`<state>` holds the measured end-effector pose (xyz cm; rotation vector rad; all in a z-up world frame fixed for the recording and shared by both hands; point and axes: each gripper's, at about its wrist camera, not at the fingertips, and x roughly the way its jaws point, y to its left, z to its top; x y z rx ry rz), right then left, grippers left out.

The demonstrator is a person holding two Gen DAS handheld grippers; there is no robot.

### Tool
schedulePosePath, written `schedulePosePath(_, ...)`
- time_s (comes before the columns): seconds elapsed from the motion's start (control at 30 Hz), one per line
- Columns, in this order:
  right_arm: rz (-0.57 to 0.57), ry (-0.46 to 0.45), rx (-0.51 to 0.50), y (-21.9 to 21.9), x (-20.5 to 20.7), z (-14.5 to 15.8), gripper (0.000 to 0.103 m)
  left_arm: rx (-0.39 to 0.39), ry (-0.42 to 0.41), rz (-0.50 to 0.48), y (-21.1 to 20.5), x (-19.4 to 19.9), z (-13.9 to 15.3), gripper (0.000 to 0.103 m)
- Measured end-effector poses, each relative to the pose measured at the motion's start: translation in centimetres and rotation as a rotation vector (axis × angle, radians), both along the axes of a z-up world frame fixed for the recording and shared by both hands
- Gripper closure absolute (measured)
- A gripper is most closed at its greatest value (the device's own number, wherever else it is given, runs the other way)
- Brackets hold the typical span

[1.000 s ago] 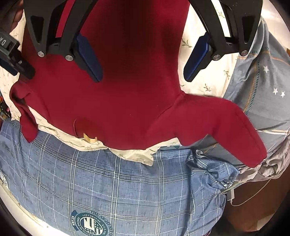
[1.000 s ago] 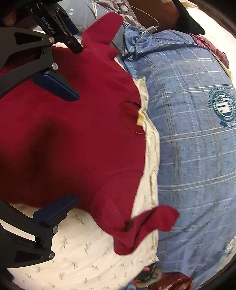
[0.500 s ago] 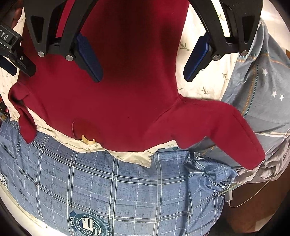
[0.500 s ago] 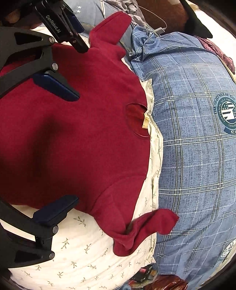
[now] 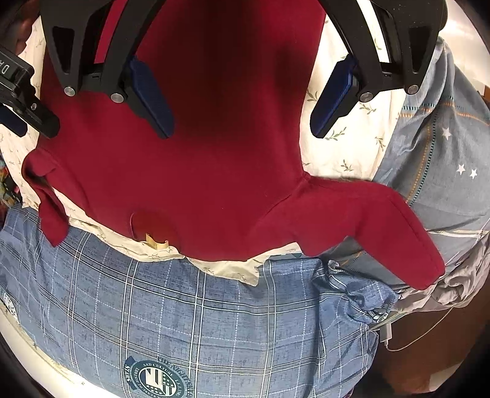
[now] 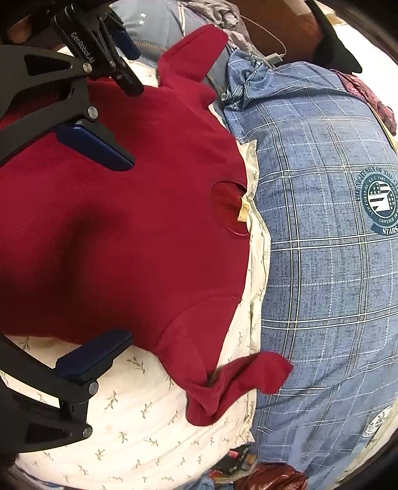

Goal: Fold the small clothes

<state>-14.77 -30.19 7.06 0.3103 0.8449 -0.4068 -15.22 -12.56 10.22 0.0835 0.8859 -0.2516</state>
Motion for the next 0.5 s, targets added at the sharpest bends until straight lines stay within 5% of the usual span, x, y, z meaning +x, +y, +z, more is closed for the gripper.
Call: schedulePosePath(0.5,-0.007,-0.004,0.004,-0.1,-1.2,0.7,0.000,-0.018,-0.003,0.009,1.2,-0.7,0.8,0.012)
